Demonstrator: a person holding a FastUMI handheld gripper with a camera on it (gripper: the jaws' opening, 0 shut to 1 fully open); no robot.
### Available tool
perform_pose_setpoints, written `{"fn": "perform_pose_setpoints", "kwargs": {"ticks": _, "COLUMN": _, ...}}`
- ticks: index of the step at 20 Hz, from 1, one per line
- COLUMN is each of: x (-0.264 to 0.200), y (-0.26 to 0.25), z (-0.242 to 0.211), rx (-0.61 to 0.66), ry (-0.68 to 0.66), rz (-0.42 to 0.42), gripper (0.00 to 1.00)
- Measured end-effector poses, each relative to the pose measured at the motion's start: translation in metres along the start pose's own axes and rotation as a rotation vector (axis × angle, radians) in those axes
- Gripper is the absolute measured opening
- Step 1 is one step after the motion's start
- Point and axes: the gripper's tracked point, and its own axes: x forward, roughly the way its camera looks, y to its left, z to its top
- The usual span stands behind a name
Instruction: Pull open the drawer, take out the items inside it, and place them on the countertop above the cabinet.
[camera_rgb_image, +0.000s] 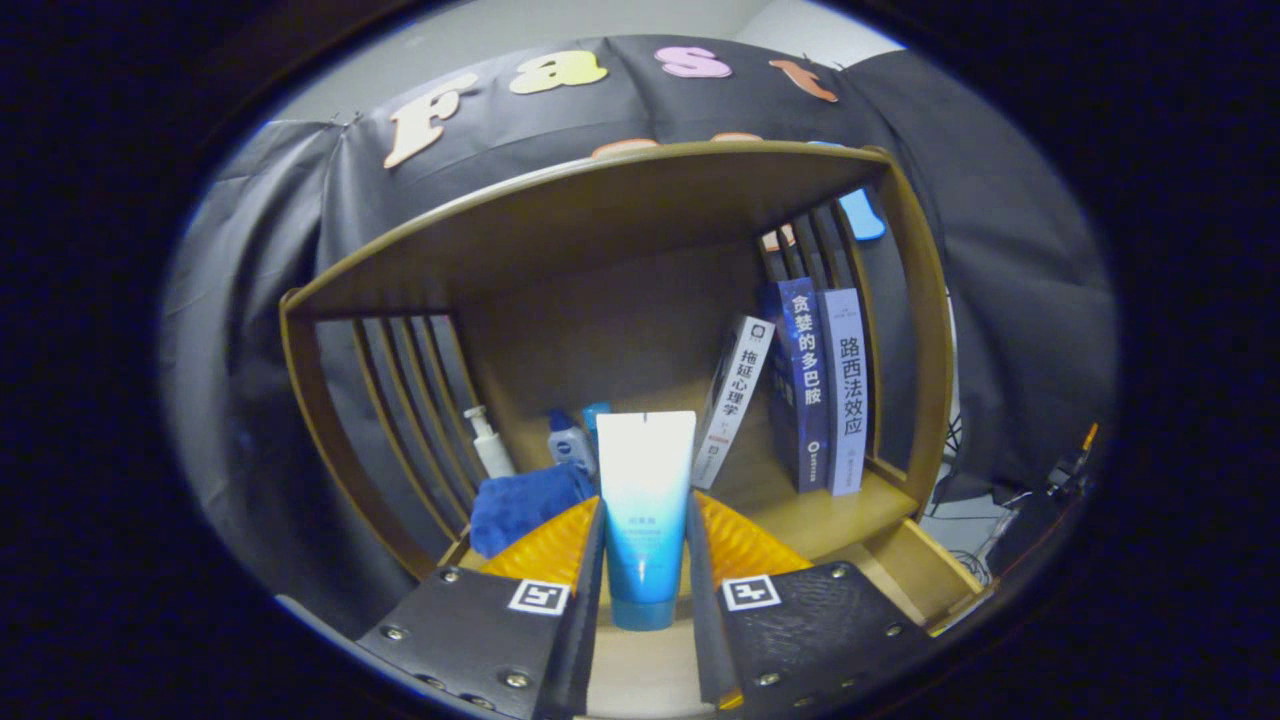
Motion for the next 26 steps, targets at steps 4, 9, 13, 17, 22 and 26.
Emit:
{"fn": "perform_pose_setpoints", "kwargs": {"ticks": 4, "x": 0.040, "y": 0.004, "z": -0.022, "rx": -0.029, "ry": 0.026, "rz": -0.021, "gripper": 0.41}}
{"fn": "perform_pose_setpoints", "kwargs": {"ticks": 9, "x": 0.087, "y": -0.005, "z": -0.070, "rx": -0.129, "ry": 0.082, "rz": -0.065, "gripper": 0.41}}
{"fn": "perform_pose_setpoints", "kwargs": {"ticks": 13, "x": 0.110, "y": -0.002, "z": -0.091, "rx": -0.152, "ry": 0.082, "rz": -0.081, "gripper": 0.41}}
{"fn": "perform_pose_setpoints", "kwargs": {"ticks": 17, "x": 0.121, "y": 0.001, "z": -0.102, "rx": -0.180, "ry": 0.073, "rz": -0.108, "gripper": 0.44}}
{"fn": "perform_pose_setpoints", "kwargs": {"ticks": 22, "x": 0.116, "y": 0.000, "z": -0.089, "rx": -0.191, "ry": 0.019, "rz": -0.129, "gripper": 0.52}}
{"fn": "perform_pose_setpoints", "kwargs": {"ticks": 26, "x": 0.095, "y": -0.006, "z": -0.072, "rx": -0.140, "ry": 0.006, "rz": -0.146, "gripper": 0.72}}
